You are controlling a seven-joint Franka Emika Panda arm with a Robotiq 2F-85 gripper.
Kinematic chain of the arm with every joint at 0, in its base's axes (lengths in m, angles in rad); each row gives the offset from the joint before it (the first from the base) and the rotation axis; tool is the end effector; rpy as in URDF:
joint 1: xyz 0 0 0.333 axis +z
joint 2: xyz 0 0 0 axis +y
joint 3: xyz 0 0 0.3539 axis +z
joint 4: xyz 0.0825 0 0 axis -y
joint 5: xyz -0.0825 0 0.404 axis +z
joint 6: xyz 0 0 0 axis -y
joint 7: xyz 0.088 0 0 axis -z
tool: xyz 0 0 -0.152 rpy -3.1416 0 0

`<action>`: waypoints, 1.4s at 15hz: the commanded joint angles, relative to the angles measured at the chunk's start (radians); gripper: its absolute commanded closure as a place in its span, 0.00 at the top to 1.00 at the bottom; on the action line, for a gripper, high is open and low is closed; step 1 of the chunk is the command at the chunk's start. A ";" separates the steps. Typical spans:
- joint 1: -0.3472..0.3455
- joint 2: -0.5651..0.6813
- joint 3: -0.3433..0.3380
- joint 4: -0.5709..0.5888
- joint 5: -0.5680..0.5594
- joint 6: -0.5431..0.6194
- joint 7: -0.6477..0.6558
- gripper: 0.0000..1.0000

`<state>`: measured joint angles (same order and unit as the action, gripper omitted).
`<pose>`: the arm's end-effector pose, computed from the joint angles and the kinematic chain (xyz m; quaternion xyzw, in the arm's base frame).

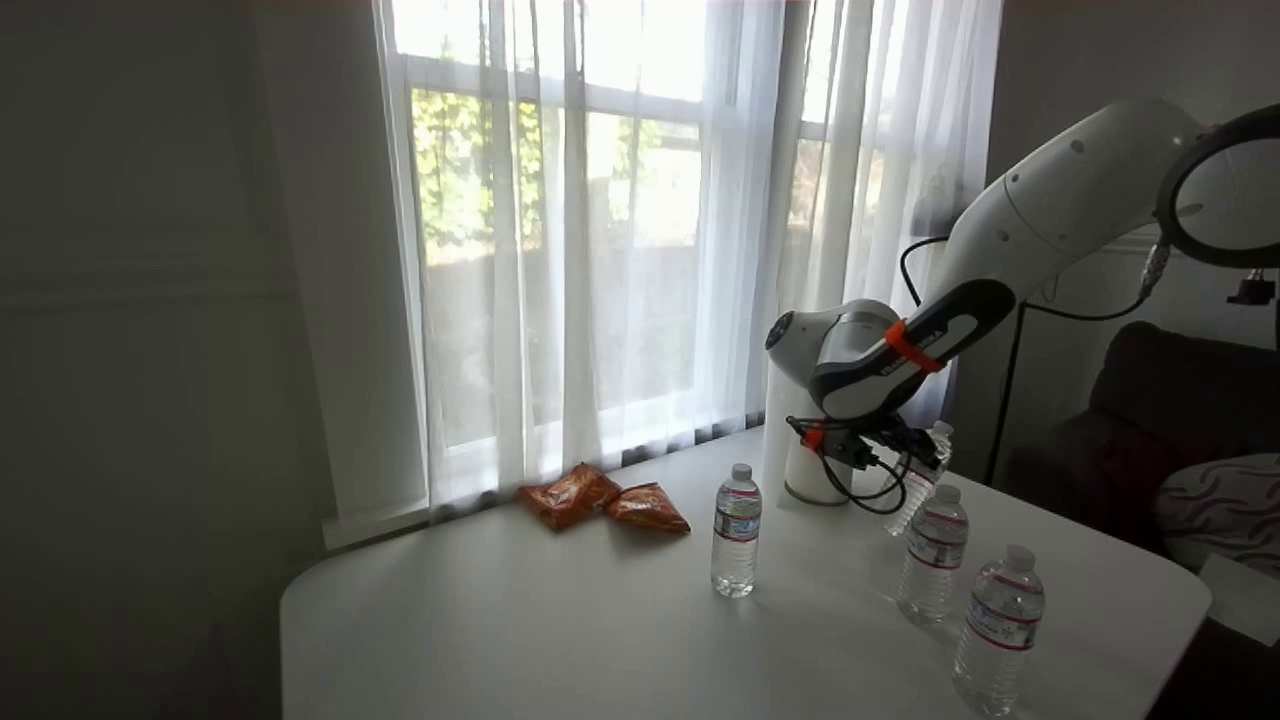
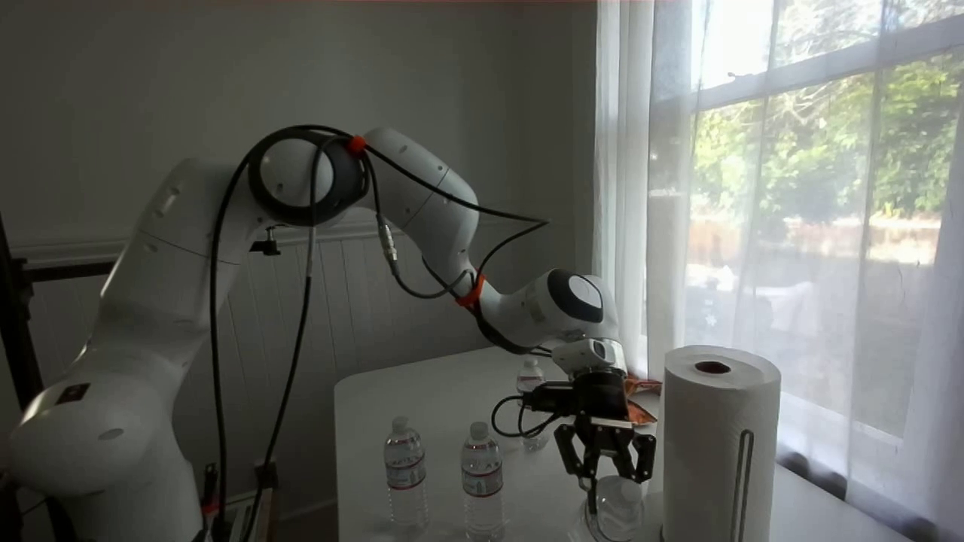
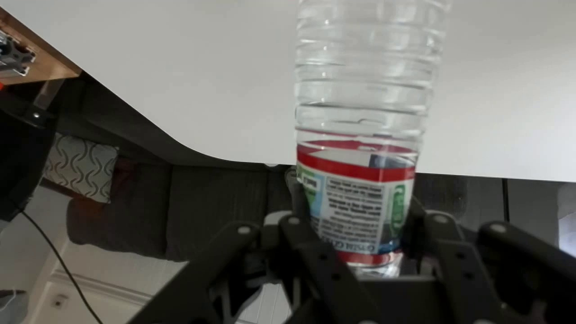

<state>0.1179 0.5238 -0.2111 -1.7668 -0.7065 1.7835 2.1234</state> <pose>0.6237 -0.1340 0.2571 0.5348 -0.7276 0.1828 0.3887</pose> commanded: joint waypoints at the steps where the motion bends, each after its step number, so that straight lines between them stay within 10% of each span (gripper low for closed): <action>1: 0.008 0.064 0.018 0.089 -0.075 -0.043 0.063 0.21; 21: 0.091 0.266 0.061 0.248 -0.325 -0.229 0.149 0.21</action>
<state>0.1934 0.7687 -0.1574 -1.5493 -0.9716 1.6126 2.2221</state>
